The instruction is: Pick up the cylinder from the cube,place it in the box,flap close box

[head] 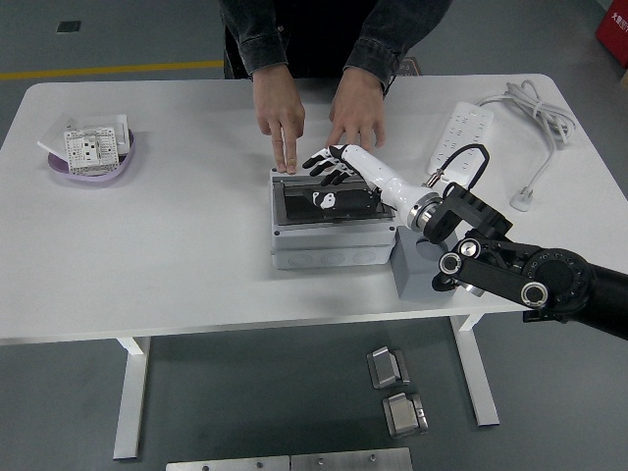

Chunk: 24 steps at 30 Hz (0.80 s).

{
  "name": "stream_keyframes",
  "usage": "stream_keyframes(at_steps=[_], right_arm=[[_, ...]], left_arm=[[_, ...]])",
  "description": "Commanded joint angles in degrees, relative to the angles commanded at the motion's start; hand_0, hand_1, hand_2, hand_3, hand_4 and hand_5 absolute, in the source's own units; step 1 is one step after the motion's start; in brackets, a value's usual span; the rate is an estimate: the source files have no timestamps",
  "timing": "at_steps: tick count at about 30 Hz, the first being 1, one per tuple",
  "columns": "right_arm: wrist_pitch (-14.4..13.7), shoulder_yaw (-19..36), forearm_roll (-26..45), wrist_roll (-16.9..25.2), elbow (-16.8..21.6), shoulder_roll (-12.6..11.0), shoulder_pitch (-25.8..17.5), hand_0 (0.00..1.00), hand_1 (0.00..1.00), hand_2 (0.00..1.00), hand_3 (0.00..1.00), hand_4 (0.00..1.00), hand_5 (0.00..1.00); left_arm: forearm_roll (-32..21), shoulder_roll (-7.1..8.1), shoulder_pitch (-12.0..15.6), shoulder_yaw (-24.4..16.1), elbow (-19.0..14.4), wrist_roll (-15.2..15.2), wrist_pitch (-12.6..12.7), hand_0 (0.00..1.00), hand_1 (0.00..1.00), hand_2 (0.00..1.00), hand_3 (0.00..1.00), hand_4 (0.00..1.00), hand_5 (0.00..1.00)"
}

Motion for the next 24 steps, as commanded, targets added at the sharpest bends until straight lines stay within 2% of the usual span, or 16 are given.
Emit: stream_keyframes(at_steps=[7,12,19,24], right_arm=[[0.5,1.1,-0.6,-0.4,0.5,-0.2,-1.5,0.683,0.650,0.705,0.602,0.697,0.288],[0.9,5.9,-4.6,-2.1,2.3,-1.9,-3.7,0.679,0.649,0.705,0.604,0.694,0.284],[4.4,17.1,-14.1,-8.4,10.6,-7.8,-11.7,0.672,0.650,0.704,0.607,0.694,0.291],[4.8,28.4,-18.1,-8.0,18.8,-12.7,-19.6,0.644,0.638,0.697,0.609,0.698,0.300]], left_arm=[[0.0,-0.09,0.2,-0.1,0.0,0.0,0.0,0.690,0.681,0.583,0.647,0.498,0.352],[-0.5,-0.18,0.2,0.4,0.1,0.0,0.0,0.690,0.681,0.583,0.646,0.498,0.351],[-1.2,-0.04,1.0,0.5,0.3,0.2,-0.1,0.690,0.681,0.583,0.647,0.498,0.352],[-1.5,-0.02,1.2,0.3,0.3,0.2,-0.2,0.689,0.681,0.583,0.647,0.498,0.348]])
